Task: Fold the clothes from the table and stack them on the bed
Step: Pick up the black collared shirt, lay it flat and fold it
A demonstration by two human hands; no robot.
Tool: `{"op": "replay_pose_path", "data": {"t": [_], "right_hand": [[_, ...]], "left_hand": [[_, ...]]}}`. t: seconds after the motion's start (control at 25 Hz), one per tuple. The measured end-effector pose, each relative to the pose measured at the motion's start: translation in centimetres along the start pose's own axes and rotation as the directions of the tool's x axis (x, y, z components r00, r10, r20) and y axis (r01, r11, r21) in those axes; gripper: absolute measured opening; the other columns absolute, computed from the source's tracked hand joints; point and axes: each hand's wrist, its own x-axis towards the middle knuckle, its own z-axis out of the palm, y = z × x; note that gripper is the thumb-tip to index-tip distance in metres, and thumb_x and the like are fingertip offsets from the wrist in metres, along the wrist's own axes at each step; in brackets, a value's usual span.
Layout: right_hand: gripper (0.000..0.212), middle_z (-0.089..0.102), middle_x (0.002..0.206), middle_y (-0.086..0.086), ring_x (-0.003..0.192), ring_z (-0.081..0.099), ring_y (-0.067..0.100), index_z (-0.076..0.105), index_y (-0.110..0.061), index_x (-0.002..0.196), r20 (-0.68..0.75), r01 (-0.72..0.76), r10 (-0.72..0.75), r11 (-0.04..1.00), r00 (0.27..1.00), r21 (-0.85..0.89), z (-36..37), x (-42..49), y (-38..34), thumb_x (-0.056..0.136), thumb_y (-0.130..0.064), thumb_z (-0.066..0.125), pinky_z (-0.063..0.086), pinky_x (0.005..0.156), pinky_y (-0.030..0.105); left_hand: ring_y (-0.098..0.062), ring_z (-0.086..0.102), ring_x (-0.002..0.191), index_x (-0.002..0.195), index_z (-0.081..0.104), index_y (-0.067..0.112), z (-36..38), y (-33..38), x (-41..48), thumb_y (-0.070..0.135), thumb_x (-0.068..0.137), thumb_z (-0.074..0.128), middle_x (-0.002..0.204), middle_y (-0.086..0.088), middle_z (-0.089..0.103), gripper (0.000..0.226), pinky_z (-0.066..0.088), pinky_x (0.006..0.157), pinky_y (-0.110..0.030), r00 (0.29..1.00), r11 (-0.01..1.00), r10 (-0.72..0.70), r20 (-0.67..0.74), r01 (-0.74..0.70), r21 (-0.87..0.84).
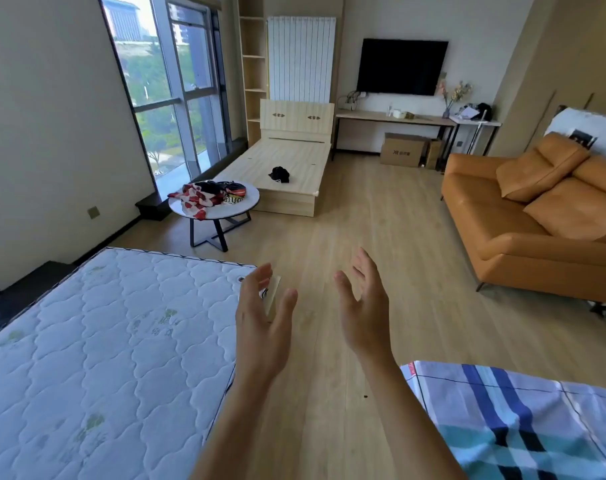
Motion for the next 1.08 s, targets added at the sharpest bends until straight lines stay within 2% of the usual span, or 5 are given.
{"op": "replay_pose_path", "data": {"t": [0.16, 0.44, 0.72, 0.92, 1.08], "right_hand": [[0.058, 0.046, 0.154, -0.002, 0.137, 0.047, 0.007, 0.035, -0.023, 0.154, 0.013, -0.073, 0.073, 0.997, 0.997, 0.0, 3.5, 5.0, 2.0, 0.101, -0.036, 0.055, 0.04, 0.107, 0.027], [0.057, 0.046, 0.154, -0.005, 0.136, 0.048, 0.006, 0.036, -0.022, 0.153, -0.001, -0.075, 0.075, 0.995, 0.997, 0.067, 9.7, 18.0, 8.6, 0.101, -0.037, 0.054, 0.043, 0.109, 0.031], [0.058, 0.045, 0.156, -0.003, 0.138, 0.046, 0.006, 0.034, -0.023, 0.155, 0.055, -0.095, 0.09, 0.989, 0.994, 0.11, 15.5, 35.0, 13.8, 0.102, -0.037, 0.053, 0.039, 0.106, 0.024], [0.058, 0.047, 0.154, -0.001, 0.137, 0.048, 0.008, 0.035, -0.022, 0.154, 0.083, -0.117, 0.108, 0.986, 0.991, 0.116, 19.5, 44.7, 16.9, 0.102, -0.035, 0.054, 0.039, 0.102, 0.018], [0.057, 0.048, 0.153, -0.002, 0.136, 0.048, 0.006, 0.035, -0.023, 0.154, 0.076, -0.152, 0.144, 0.983, 0.987, 0.107, 23.7, 52.7, 21.3, 0.102, -0.035, 0.055, 0.041, 0.108, 0.024]], "left_hand": [[-0.007, 0.055, 0.124, 0.135, 0.053, 0.027, 1.4, -2.6, 6.2, 0.039, 0.089, 0.056, 0.131, 0.016, 0.059, 0.048, 0.044, 0.106, -0.032, 1.0, 1.0, -0.014, 0.018, 0.014, -0.008], [-0.003, 0.056, 0.123, 0.13, 0.055, 0.031, 7.0, -9.1, 18.5, 0.042, 0.089, 0.057, 0.129, 0.018, 0.061, 0.043, 0.047, 0.107, -0.038, 0.999, 0.999, -0.047, 0.025, 0.047, -0.001], [-0.003, 0.056, 0.121, 0.13, 0.056, 0.026, 14.8, -12.5, 35.2, 0.05, 0.086, 0.055, 0.129, 0.016, 0.061, 0.051, 0.048, 0.104, -0.041, 1.0, 0.999, 0.009, 0.022, -0.01, 0.038], [-0.003, 0.057, 0.12, 0.129, 0.056, 0.025, 18.8, -15.8, 45.1, 0.043, 0.088, 0.057, 0.127, 0.016, 0.062, 0.045, 0.049, 0.103, -0.043, 0.999, 0.999, -0.03, 0.019, 0.03, 0.02], [-0.002, 0.057, 0.119, 0.129, 0.057, 0.026, 22.8, -20.7, 53.8, 0.043, 0.087, 0.056, 0.127, 0.015, 0.062, 0.045, 0.048, 0.104, -0.044, 0.998, 0.998, -0.056, 0.037, 0.056, 0.004]]}}
